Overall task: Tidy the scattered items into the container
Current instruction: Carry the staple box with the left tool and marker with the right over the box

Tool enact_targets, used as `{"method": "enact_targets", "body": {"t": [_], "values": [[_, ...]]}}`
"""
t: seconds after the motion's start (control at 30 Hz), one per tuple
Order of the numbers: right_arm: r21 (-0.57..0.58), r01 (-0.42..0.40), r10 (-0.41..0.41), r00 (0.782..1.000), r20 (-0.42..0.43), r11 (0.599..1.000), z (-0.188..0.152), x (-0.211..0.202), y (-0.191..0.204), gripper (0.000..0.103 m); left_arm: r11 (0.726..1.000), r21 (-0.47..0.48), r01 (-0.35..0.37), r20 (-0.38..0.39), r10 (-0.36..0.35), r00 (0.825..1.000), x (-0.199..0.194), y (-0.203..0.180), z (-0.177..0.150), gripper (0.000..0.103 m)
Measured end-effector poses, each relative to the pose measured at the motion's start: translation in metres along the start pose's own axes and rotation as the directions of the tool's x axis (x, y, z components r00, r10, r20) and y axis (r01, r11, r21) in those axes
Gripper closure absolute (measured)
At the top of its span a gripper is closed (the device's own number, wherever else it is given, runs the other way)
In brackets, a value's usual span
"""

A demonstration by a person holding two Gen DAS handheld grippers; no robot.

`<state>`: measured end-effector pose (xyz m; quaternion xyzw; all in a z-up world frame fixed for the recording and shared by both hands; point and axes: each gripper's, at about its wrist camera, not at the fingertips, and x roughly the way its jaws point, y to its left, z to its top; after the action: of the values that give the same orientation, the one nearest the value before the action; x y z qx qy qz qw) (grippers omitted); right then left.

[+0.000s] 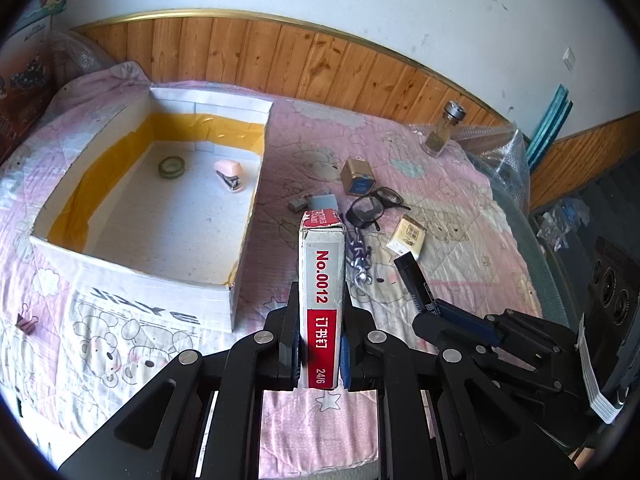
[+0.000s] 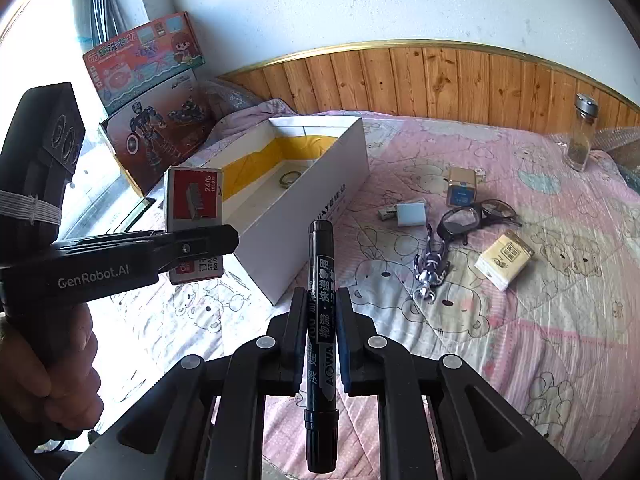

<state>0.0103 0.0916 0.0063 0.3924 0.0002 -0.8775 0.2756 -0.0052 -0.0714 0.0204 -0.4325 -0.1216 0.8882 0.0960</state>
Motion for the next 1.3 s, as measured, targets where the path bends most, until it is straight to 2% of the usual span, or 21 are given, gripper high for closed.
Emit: {"method": "enact_targets", "body": {"t": [0.5, 1.3], "values": [[-0.091, -0.058, 0.058, 0.998, 0.0, 0.994, 0.042, 0.012, 0.032, 0.089, 0.997, -0.077, 0.019, 0.023, -0.017, 1.0, -0.013, 0.037, 0.016, 0.088], [-0.14, -0.142, 0.137, 0.989, -0.051, 0.98, 0.097, 0.063, 0.063, 0.089, 0.991, -0.131, -0.021, 0.01, 0.022, 1.0, -0.004, 0.085, 0.052, 0.088]]}}
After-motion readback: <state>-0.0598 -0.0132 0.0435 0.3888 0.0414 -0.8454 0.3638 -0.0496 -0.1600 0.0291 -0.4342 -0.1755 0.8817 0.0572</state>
